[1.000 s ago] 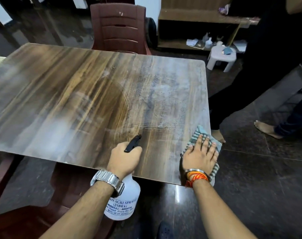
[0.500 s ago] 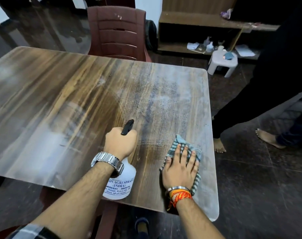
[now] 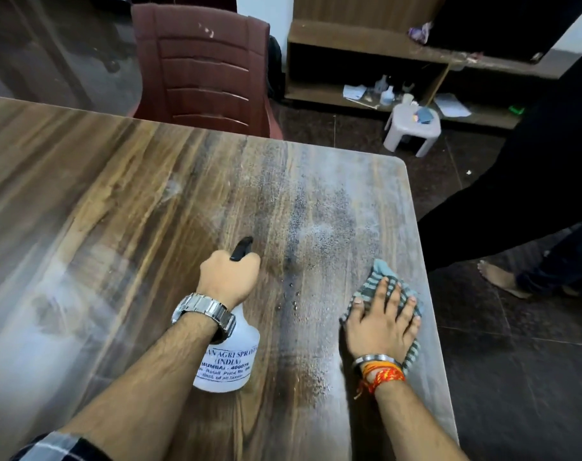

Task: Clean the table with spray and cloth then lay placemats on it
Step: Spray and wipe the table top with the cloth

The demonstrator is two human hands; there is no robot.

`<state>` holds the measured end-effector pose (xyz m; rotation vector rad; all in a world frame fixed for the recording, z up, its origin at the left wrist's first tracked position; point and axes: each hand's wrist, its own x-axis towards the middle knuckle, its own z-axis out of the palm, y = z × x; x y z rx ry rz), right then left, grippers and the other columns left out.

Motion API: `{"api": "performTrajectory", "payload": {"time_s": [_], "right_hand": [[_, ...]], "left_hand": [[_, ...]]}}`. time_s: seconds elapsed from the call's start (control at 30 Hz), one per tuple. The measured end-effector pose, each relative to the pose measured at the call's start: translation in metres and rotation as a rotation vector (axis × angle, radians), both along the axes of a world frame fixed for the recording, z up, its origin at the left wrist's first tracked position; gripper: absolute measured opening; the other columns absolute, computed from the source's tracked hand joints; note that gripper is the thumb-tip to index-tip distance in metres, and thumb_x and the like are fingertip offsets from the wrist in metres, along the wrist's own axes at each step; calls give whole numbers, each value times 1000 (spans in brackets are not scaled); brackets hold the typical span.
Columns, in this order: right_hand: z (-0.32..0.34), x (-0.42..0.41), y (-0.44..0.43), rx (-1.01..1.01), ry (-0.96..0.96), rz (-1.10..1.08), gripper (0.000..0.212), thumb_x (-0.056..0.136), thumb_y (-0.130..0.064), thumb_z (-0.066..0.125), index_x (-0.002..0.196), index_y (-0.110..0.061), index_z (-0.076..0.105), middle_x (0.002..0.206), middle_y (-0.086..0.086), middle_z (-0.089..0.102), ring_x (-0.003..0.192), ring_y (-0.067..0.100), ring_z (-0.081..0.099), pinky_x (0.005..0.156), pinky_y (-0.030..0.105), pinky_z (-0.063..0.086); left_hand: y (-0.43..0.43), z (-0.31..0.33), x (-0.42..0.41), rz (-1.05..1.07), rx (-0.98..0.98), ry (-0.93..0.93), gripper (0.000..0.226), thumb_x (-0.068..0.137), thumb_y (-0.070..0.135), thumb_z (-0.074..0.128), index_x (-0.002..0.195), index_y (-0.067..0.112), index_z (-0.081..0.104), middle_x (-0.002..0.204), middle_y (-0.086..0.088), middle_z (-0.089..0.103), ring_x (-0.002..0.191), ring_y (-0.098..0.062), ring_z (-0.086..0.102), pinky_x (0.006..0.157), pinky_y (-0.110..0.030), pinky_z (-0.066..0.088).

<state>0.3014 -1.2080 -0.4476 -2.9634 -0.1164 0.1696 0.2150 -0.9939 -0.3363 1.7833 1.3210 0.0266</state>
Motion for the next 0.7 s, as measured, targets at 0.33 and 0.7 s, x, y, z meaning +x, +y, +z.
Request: {"api": "performTrajectory", "payload": {"time_s": [0.33, 0.7], "right_hand": [[-6, -38, 222, 148, 15, 675, 57, 92, -42, 34, 146, -22, 34, 157, 8, 23, 144, 39, 11, 114, 53, -6], [-13, 9, 141, 107, -86, 490, 60, 89, -44, 35, 147, -27, 34, 154, 2, 33, 142, 30, 26, 115, 50, 10]], "left_hand": [[85, 26, -31, 337, 165, -80, 41, 75, 41, 53, 93, 9, 71, 83, -14, 72, 89, -39, 71, 86, -44, 56], [94, 29, -45, 329, 126, -46, 54, 54, 46, 49, 100, 26, 71, 86, -12, 74, 82, -43, 72, 86, -58, 60]]}}
